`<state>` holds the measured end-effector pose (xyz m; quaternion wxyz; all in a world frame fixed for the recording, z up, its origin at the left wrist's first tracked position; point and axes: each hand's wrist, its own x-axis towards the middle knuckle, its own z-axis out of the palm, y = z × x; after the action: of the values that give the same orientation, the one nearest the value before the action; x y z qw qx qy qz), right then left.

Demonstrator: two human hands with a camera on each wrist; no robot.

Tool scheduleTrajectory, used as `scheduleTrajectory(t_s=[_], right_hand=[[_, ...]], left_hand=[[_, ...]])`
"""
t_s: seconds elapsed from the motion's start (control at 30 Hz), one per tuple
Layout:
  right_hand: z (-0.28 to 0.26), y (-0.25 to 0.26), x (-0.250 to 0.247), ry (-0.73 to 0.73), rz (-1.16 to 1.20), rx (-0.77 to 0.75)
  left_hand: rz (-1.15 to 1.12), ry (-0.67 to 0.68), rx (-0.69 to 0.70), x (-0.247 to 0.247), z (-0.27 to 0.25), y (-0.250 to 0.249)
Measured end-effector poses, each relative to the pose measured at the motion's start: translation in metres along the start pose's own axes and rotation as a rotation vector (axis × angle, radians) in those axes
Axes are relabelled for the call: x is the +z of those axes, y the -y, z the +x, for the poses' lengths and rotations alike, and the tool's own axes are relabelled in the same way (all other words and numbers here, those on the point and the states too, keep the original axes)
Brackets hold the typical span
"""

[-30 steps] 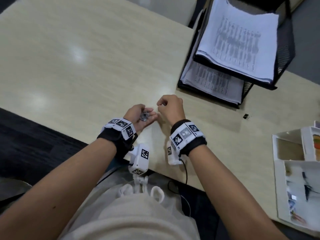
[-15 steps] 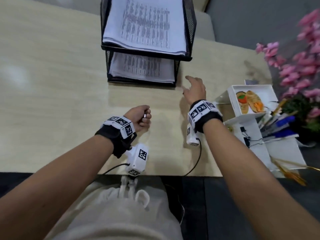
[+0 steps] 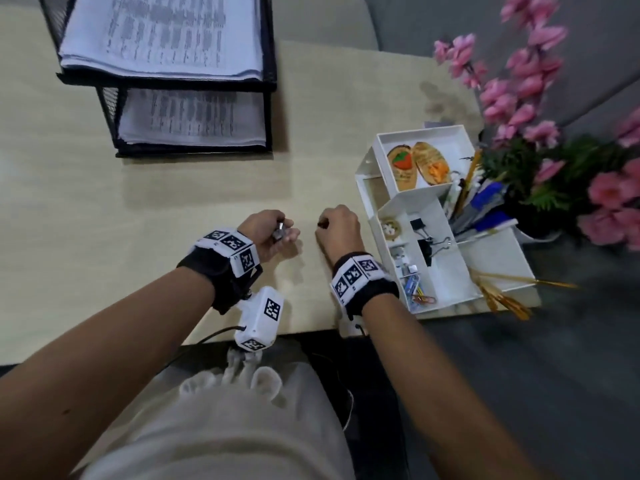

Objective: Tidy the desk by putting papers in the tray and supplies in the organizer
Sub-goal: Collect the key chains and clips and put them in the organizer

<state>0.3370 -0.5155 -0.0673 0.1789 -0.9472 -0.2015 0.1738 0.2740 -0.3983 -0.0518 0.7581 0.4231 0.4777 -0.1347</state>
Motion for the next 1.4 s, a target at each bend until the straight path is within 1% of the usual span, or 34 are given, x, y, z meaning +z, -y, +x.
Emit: scheduleTrajectory(t_s=[0.07,0.1,0.17,0.23,0.3,0.37,0.4,0.47,0.53,0.6,0.7,0.77,0.83,0.9,0.93,1.0,1.07,1.1,1.17,1.2,1.23,1.27,1.33,1.4], right_hand=[[-0.021,-0.014,-0.011,-0.04,0.087,0.058],[-0.031,-0.021,-0.019,-0.086,0.145,0.09],[-0.051,-0.035,-0.042,-0.225,0.236,0.168],[-0.07,-0.053,-0.067,-0.362,0.246,0.235],[-0.083,-0.072,-0.084,-0.427,0.187,0.313],[-0.091,-0.09,-0.09,-0.423,0.109,0.393],[-0.092,-0.098,-0.09,-0.402,0.066,0.416],[-0.096,-0.112,-0.088,-0.357,-0.01,0.438],[-0.098,-0.119,-0.084,-0.327,-0.034,0.418],[-0.102,-0.122,-0.081,-0.317,-0.012,0.384],[-0.11,-0.121,-0.075,-0.355,0.046,0.329],[-0.118,-0.12,-0.067,-0.437,0.098,0.303],[-0.127,-0.116,-0.057,-0.556,0.179,0.314],[-0.137,-0.111,-0.045,-0.679,0.244,0.345],[-0.14,-0.109,-0.039,-0.727,0.283,0.385],[-0.145,-0.107,-0.032,-0.778,0.42,0.54],[-0.143,-0.108,-0.033,-0.815,0.591,0.725],[-0.14,-0.109,-0.035,-0.815,0.67,0.804],[-0.131,-0.111,-0.042,-0.732,0.793,0.9],[-0.126,-0.111,-0.046,-0.692,0.818,0.917],[-0.121,-0.11,-0.048,-0.675,0.818,0.925],[-0.116,-0.11,-0.049,-0.681,0.799,0.932],[-0.108,-0.108,-0.051,-0.69,0.748,0.945],[-0.1,-0.102,-0.052,-0.66,0.7,0.931]], left_hand=[[0.075,0.032,0.006,0.026,-0.002,0.006],[0.116,0.052,0.01,0.039,-0.005,0.009],[0.174,0.102,0.028,0.067,-0.011,0.015],[0.178,0.158,0.06,0.094,-0.016,0.02],[0.172,0.179,0.089,0.12,-0.022,0.024],[0.231,0.185,0.107,0.142,-0.027,0.029],[0.261,0.184,0.123,0.151,-0.027,0.031],[0.395,0.211,0.167,0.169,-0.025,0.038],[0.576,0.159,0.216,0.178,-0.022,0.044],[0.741,0.112,0.296,0.184,-0.027,0.046],[0.883,0.125,0.369,0.195,-0.031,0.049],[0.876,0.127,0.38,0.196,-0.031,0.053],[0.799,0.129,0.355,0.194,-0.023,0.055],[0.707,0.127,0.375,0.186,-0.023,0.05],[0.665,0.124,0.389,0.181,-0.024,0.046],[0.616,0.108,0.441,0.17,-0.027,0.036],[0.52,0.095,0.541,0.158,-0.035,0.021],[0.496,0.069,0.629,0.153,-0.039,0.012],[0.593,-0.065,0.855,0.142,-0.044,-0.007],[0.693,-0.11,0.952,0.138,-0.043,-0.015],[0.822,-0.129,1.015,0.135,-0.042,-0.021],[0.971,-0.126,1.037,0.131,-0.038,-0.026],[1.238,-0.12,1.037,0.122,-0.03,-0.03],[1.355,-0.163,1.078,0.107,-0.026,-0.031]])
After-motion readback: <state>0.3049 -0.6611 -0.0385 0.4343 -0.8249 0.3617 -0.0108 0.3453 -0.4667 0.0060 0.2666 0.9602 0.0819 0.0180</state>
